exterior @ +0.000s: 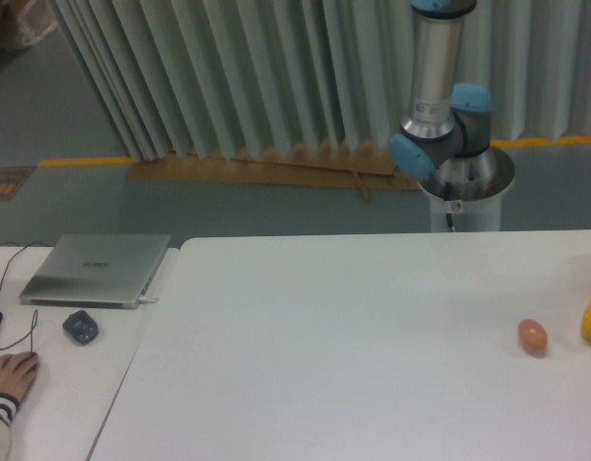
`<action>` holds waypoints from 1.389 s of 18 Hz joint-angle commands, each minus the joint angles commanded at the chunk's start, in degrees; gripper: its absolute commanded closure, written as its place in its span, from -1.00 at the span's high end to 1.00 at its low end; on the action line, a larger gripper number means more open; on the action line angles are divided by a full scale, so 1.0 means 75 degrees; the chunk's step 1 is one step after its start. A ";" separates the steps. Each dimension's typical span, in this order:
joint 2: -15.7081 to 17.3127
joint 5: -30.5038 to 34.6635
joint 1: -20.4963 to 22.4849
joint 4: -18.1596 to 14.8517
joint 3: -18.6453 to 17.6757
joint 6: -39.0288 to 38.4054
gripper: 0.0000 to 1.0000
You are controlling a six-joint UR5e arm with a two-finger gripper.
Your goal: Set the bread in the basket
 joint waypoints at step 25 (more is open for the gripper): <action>-0.0927 -0.0117 0.0059 0.0844 0.0188 0.0177 -0.29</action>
